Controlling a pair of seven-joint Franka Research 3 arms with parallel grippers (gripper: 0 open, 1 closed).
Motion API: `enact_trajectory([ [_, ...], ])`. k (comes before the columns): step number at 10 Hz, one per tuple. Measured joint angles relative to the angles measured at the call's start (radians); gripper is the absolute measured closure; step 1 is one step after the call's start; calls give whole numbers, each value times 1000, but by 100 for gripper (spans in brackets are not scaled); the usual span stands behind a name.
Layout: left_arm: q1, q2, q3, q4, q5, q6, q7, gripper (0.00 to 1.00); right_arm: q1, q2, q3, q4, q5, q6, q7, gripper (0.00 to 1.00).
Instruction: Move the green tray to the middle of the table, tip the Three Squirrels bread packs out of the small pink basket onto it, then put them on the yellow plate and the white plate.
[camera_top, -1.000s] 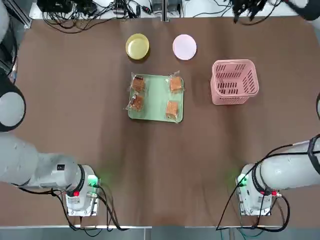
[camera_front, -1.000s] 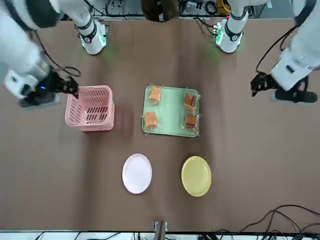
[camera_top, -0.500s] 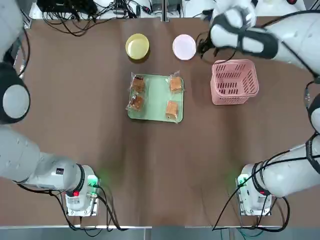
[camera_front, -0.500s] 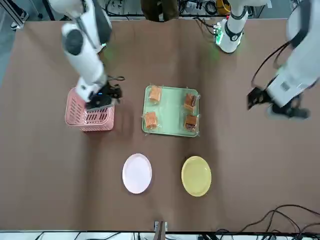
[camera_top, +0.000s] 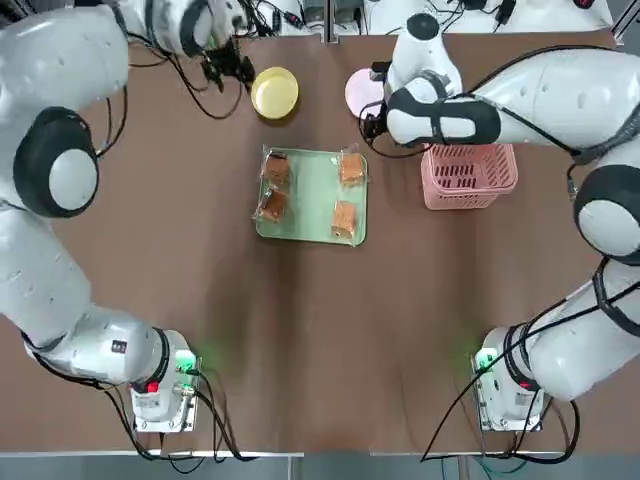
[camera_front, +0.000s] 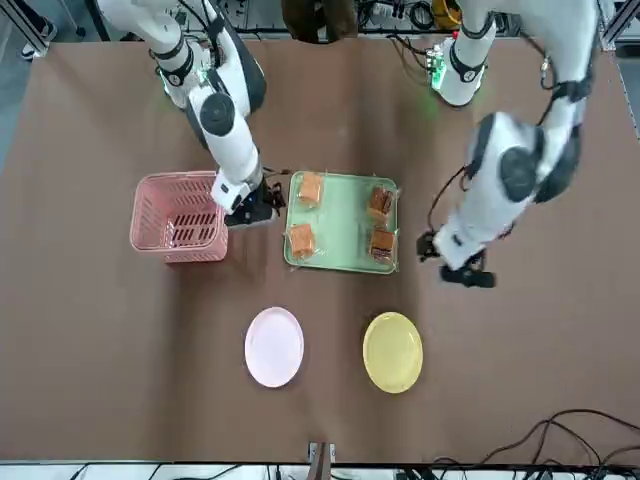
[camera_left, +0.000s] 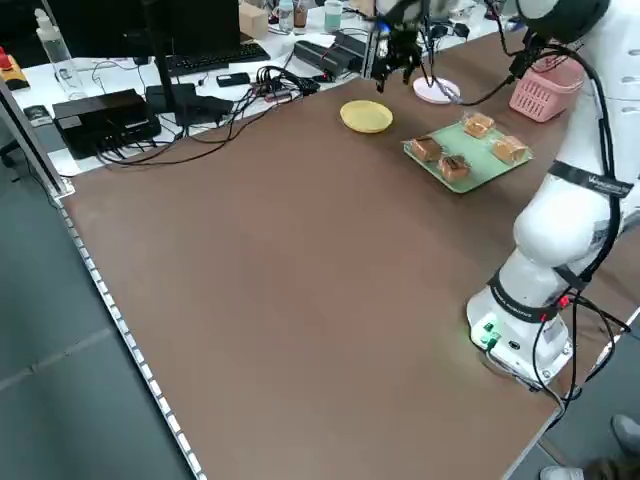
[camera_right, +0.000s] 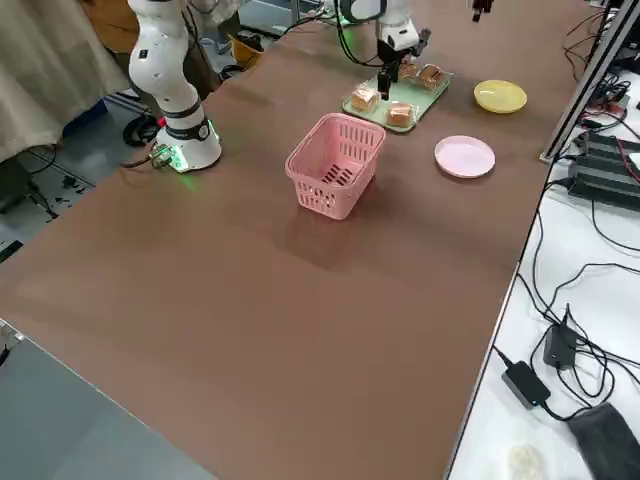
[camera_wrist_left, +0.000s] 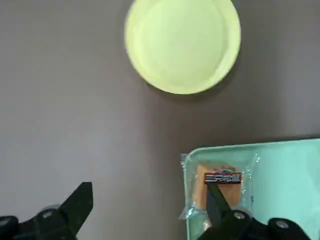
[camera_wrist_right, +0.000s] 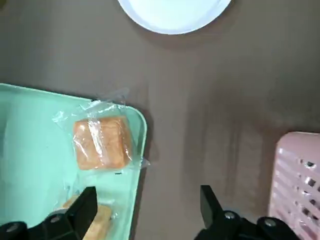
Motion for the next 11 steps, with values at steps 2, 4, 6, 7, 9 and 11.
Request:
enact_trajectory([
  [2,-100,35,-2,-71,21,74,-17,0,15,48,0,63,0,0,38,7],
  [4,-135,59,-1,-125,49,139,-29,0,29,112,-1,125,0,0,48,7],
  [6,-135,82,-1,-169,62,178,-29,0,47,175,-2,181,-1,1,59,7],
  [7,-138,94,-1,-176,63,195,-28,0,61,205,-3,202,-1,3,67,7],
  [9,-152,111,-2,-177,64,249,-30,0,77,255,-4,225,-4,18,75,6],
  [11,-173,123,-1,-177,64,257,-40,0,86,294,-5,230,-7,59,75,4],
])
